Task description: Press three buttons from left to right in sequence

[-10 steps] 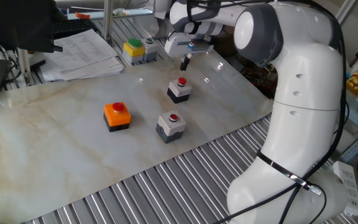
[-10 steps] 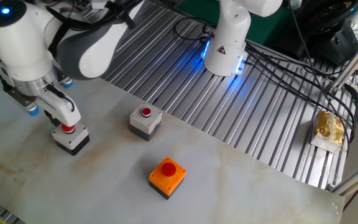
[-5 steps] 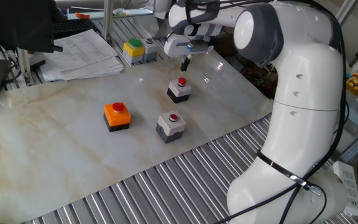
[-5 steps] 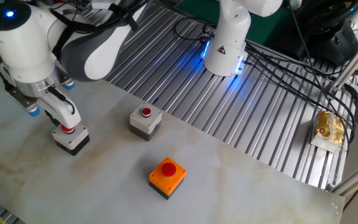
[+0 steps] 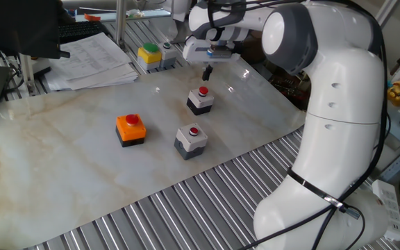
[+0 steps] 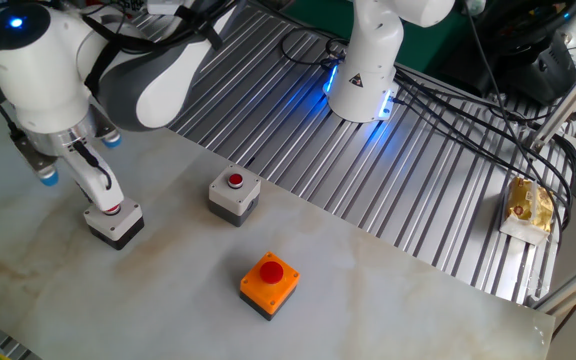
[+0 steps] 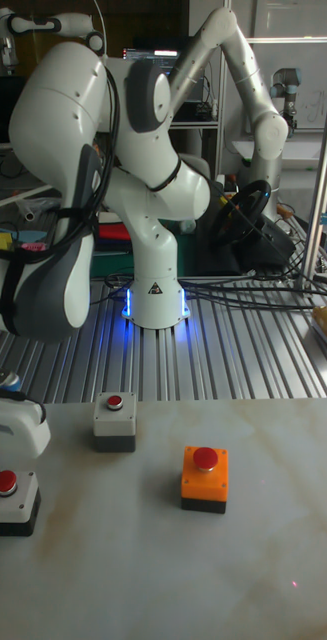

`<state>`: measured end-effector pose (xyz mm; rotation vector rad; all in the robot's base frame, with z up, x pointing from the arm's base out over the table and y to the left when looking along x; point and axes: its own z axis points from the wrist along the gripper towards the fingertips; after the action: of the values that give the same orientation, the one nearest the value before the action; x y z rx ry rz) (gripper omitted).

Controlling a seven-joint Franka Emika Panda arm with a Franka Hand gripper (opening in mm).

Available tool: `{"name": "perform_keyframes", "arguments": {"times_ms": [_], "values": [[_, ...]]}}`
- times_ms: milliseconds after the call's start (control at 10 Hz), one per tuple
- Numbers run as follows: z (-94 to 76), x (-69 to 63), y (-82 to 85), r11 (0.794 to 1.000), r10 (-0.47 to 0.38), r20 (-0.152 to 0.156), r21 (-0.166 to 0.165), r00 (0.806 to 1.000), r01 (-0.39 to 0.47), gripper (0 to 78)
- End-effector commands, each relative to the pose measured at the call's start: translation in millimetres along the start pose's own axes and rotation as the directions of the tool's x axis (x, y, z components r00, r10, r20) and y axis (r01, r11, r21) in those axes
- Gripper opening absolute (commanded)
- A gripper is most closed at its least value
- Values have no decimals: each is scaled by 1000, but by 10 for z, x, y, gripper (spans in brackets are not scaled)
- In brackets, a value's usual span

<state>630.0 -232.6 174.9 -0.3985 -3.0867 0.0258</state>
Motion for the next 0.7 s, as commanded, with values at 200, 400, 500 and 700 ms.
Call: {"name": "perform_keyframes", "arguments": {"times_ms": [200, 400, 500, 700], "values": [[46, 122, -17, 997, -70, 12, -15, 998, 70, 0], [46, 124, -17, 997, -73, 13, -15, 997, 73, 0], [47, 123, -17, 997, -73, 13, -15, 997, 73, 0], [69, 118, -14, 997, -72, 13, -16, 997, 72, 0]]}}
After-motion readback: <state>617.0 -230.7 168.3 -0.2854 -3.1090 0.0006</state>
